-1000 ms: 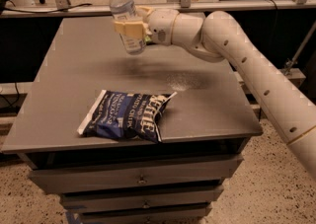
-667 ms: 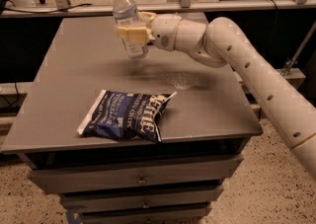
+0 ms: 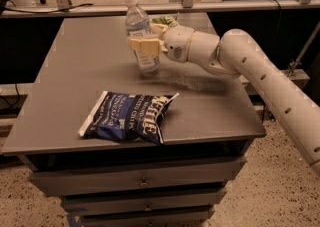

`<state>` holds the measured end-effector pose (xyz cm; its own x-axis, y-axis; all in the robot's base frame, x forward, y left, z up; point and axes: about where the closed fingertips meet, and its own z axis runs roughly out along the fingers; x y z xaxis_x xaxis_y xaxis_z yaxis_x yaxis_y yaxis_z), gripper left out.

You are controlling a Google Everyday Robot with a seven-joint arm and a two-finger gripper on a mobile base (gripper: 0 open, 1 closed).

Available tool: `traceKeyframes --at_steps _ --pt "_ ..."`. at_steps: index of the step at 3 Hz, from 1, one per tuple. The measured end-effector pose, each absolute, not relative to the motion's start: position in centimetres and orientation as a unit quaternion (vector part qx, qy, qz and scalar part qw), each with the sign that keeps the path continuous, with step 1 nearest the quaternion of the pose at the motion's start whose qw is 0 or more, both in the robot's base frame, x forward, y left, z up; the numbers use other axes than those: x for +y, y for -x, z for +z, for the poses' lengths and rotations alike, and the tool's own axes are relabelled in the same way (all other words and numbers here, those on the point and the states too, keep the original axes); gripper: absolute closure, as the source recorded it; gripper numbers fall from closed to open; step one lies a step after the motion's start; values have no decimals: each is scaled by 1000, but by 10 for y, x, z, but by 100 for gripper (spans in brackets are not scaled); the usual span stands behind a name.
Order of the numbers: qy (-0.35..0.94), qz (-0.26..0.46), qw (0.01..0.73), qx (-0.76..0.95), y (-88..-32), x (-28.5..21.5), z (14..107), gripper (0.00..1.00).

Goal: Place blue plastic bottle upright

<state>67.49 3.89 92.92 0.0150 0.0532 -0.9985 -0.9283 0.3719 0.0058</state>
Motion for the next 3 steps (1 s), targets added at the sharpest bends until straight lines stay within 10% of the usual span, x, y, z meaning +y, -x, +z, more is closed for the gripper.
traceKeyframes --at_steps 1,3 --pt "359 417 606 574 -669 28 918 100" --pt "340 416 606 586 -665 19 909 59"
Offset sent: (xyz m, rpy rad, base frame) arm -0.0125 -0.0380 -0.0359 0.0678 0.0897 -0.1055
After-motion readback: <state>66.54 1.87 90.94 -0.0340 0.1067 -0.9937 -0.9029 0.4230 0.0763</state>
